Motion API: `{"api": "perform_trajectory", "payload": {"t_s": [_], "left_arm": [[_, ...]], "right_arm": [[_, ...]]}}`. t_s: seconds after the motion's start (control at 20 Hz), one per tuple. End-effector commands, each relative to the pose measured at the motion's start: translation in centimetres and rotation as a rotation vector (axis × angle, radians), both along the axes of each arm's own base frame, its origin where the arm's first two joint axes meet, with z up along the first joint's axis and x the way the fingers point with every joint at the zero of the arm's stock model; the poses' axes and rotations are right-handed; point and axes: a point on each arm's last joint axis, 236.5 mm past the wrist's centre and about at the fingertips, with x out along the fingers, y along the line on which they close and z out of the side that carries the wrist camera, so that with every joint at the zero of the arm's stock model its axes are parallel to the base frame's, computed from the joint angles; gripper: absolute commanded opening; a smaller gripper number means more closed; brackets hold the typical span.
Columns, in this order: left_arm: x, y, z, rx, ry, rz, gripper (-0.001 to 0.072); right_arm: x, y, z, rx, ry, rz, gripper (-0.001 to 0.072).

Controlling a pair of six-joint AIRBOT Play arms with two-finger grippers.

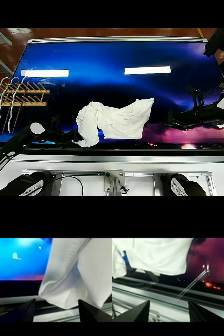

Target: Fold the shirts.

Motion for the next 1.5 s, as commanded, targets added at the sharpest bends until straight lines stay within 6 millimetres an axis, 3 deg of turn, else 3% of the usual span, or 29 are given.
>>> {"api": "perform_trajectory", "payload": {"t_s": [0.0, 0.1, 0.15, 0.2, 0.3, 0.35, 0.45, 0.6, 0.7, 0.85, 0.95, 1.15, 1.45], "left_arm": [[-0.5, -1.2, -1.4, -0.005, 0.025, -0.017, 0.0598], [-0.3, -1.4, -1.9, 0.004, 0.022, -0.015, 0.0587], [0.1, -1.3, -2.0, 0.009, 0.008, -0.003, 0.0459], [0.6, -1.2, -2.0, 0.013, -0.008, 0.012, 0.0403], [1.3, -1.1, -2.0, 0.019, -0.028, 0.037, 0.0364], [1.4, -1.0, -2.1, 0.020, -0.032, 0.038, 0.0235], [1.4, -1.0, -2.0, 0.020, -0.032, 0.036, 0.0055], [1.1, -1.2, -1.8, 0.014, -0.039, 0.003, 0.0038], [1.0, -1.6, -1.0, 0.002, -0.057, -0.049, 0.0038], [1.9, -2.0, 0.8, -0.013, -0.114, -0.074, 0.0038], [2.7, -2.2, 1.9, -0.021, -0.153, -0.074, 0.0038], [3.7, -2.4, 3.4, -0.031, -0.202, -0.074, 0.0038], [4.1, -2.5, 4.6, -0.038, -0.247, -0.079, 0.0038]], "right_arm": [[0.2, 0.0, 0.0, 0.004, -0.003, -0.010, 0.0584], [0.1, 0.1, 0.0, 0.006, 0.005, -0.022, 0.0584], [0.1, 0.1, 0.0, 0.008, 0.011, -0.026, 0.0583], [0.0, 0.1, 0.0, 0.007, 0.017, -0.026, 0.0583], [-0.7, -0.8, -0.8, -0.035, 0.050, -0.032, 0.0584], [-1.3, -1.5, -1.8, -0.066, 0.093, -0.056, 0.0585], [-3.2, -1.1, -4.2, -0.051, 0.180, -0.071, 0.0666], [-5.3, -0.2, -8.4, -0.021, 0.263, -0.133, 0.0663], [-5.0, 0.4, -10.2, 0.010, 0.250, -0.201, 0.0658], [-3.5, 1.2, -11.5, 0.064, 0.211, -0.294, 0.0653], [-3.4, 2.1, -12.5, 0.051, 0.215, -0.267, 0.0653], [-2.8, 6.5, -14.5, 0.040, 0.210, -0.197, 0.0655], [-0.1, 8.9, -15.2, 0.106, 0.190, -0.325, 0.0654]]}}
